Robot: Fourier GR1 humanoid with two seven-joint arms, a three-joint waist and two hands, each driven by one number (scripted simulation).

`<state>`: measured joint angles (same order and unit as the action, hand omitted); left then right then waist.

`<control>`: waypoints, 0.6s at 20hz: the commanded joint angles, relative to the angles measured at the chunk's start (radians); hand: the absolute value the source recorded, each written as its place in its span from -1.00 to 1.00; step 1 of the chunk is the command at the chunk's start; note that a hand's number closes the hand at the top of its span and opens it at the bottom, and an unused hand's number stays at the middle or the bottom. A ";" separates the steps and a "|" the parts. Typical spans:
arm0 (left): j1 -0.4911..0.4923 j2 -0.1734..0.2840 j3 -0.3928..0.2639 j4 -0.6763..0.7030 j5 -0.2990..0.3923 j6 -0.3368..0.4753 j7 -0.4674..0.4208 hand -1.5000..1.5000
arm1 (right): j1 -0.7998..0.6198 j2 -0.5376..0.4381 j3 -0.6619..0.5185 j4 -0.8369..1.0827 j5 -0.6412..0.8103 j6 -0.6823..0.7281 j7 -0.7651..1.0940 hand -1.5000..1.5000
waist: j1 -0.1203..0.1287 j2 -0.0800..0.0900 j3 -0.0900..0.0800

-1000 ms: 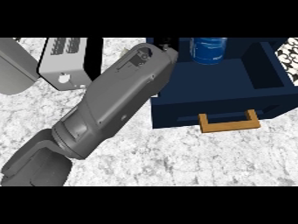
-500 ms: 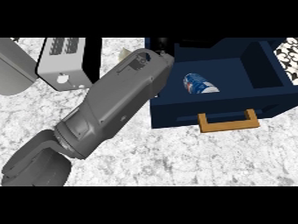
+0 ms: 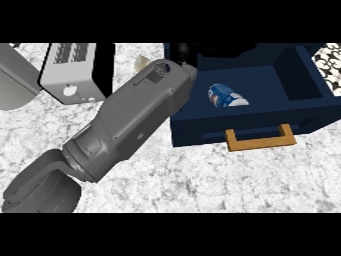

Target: Pick up the can, place it into the drawer and close the drawer

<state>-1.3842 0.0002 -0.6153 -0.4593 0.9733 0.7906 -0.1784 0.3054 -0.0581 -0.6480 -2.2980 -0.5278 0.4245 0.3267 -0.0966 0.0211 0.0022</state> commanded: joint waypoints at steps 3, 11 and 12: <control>-0.008 0.000 0.004 0.005 0.030 -0.016 -0.039 -1.00 | -0.013 -0.036 -0.039 -0.099 0.156 0.059 -0.115 -1.00 | 0.008 -0.001 -0.001; -0.040 0.000 0.018 -0.008 0.062 -0.021 -0.120 -1.00 | -0.089 -0.019 0.076 -0.161 0.367 0.079 -0.194 -1.00 | 0.036 -0.001 -0.001; -0.056 0.000 0.008 -0.010 0.070 -0.007 -0.101 -1.00 | -0.126 -0.050 0.091 -0.122 0.397 0.099 -0.223 -1.00 | 0.037 0.001 -0.001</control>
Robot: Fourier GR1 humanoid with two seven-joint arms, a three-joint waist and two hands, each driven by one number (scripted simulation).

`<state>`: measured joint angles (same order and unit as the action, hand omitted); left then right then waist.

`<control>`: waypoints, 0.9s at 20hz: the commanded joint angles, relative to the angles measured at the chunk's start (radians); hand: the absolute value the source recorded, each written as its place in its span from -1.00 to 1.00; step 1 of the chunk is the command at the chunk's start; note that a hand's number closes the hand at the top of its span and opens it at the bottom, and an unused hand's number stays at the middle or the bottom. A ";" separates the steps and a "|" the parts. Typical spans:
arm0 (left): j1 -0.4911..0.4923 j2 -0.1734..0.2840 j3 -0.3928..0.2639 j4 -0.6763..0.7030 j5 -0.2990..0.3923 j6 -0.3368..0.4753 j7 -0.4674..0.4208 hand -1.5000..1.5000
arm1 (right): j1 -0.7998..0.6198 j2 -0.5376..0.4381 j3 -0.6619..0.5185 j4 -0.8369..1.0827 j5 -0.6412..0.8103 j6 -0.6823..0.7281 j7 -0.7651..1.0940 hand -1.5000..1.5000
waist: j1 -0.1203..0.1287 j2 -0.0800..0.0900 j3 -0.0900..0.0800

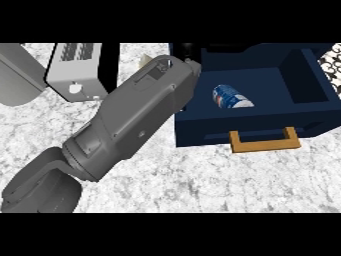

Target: Pick up the can, place it into the drawer and close the drawer

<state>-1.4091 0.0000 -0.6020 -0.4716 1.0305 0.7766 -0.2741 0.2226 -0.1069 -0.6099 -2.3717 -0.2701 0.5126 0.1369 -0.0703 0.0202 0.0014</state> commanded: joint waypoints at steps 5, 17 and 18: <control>-0.032 0.000 0.010 0.005 0.021 0.005 -0.042 -1.00 | -0.139 -0.012 0.178 -0.066 0.397 -0.027 -0.028 -1.00 | 0.041 0.000 -0.001; 0.014 0.022 0.018 -0.049 0.008 0.003 0.032 -1.00 | -0.354 0.028 0.536 0.280 1.001 -0.257 -0.155 -1.00 | 0.094 -0.014 -0.002; -0.021 0.023 0.010 -0.059 -0.007 0.037 0.070 -1.00 | -0.373 0.033 0.578 0.258 1.030 -0.251 -0.112 -1.00 | 0.087 -0.018 -0.002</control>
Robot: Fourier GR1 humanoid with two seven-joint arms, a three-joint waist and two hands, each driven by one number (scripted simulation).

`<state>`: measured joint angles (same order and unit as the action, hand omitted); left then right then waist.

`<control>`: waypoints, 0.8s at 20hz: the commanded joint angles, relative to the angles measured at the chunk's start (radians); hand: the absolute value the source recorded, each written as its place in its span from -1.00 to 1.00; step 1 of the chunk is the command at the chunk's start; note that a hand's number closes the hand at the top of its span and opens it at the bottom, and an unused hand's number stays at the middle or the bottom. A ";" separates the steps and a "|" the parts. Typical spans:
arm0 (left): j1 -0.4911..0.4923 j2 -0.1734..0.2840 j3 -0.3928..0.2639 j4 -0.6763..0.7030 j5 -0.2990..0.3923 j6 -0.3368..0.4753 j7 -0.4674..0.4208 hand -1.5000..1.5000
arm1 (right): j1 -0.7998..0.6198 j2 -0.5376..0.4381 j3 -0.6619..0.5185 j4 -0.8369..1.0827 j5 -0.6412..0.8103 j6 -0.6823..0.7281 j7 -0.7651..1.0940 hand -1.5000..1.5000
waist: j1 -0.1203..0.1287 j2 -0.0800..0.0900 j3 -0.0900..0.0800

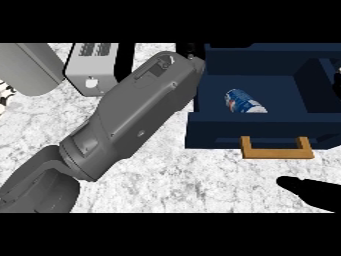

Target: Pick up the can, place it into the drawer and close the drawer

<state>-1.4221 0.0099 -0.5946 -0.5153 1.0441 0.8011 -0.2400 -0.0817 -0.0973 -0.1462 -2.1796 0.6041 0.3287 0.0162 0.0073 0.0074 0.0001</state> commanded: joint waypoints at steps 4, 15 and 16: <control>0.008 0.050 0.004 -0.013 -0.044 -0.003 0.048 -1.00 | -0.210 -0.004 0.161 0.258 0.278 -0.118 0.004 -1.00 | 0.014 -0.003 -0.001; 0.050 0.170 -0.001 -0.139 -0.097 0.014 0.153 -1.00 | -0.398 -0.030 0.244 0.761 0.549 -0.310 -0.071 -1.00 | 0.028 -0.004 0.000; 0.133 0.157 -0.007 -0.223 -0.107 0.059 0.134 -1.00 | -0.402 -0.045 0.206 0.790 0.519 -0.327 -0.105 -1.00 | 0.028 -0.010 0.000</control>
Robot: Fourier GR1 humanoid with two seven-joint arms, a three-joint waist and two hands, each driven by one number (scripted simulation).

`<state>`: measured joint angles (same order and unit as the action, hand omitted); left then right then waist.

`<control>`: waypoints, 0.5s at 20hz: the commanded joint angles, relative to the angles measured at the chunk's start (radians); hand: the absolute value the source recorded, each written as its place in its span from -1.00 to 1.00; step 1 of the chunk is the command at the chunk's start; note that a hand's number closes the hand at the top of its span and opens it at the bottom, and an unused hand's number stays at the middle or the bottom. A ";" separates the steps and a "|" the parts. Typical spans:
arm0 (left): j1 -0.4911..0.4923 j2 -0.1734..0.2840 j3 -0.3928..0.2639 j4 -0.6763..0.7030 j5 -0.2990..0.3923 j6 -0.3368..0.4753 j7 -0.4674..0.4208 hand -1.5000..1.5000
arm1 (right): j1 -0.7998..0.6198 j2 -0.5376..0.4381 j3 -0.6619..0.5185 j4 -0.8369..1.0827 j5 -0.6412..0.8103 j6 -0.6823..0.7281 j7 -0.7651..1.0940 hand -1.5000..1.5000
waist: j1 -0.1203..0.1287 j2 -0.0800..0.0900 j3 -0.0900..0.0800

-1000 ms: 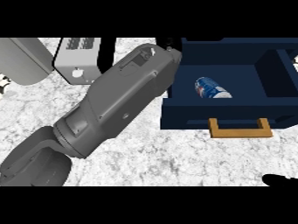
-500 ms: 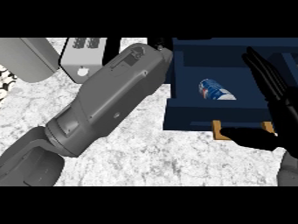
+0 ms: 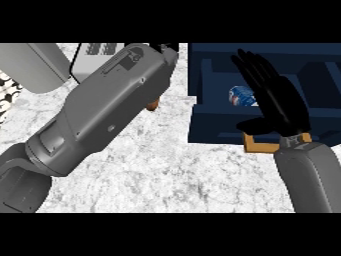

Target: Pick up the can, place it into the drawer and close the drawer

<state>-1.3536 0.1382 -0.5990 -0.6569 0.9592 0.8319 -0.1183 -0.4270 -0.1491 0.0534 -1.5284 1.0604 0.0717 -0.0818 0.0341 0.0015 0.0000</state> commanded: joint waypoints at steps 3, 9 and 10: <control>0.063 0.058 -0.010 -0.106 -0.036 0.033 0.050 -1.00 | -0.190 0.016 -0.027 0.330 0.104 -0.119 0.020 -1.00 | 0.017 0.000 0.000; 0.115 0.148 -0.005 -0.207 -0.070 0.008 0.109 -1.00 | -0.254 0.011 -0.070 0.609 0.147 -0.314 -0.048 -1.00 | 0.009 0.002 0.001; 0.175 0.184 0.017 -0.247 -0.068 -0.012 0.085 -1.00 | -0.259 0.032 -0.043 0.598 0.180 -0.306 -0.006 -1.00 | 0.005 -0.001 0.000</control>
<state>-1.2479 0.2639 -0.5930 -0.8199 0.9094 0.8270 -0.0420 -0.6341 -0.1348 0.0100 -1.0558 1.1911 -0.1665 -0.1083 0.0404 0.0001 -0.0019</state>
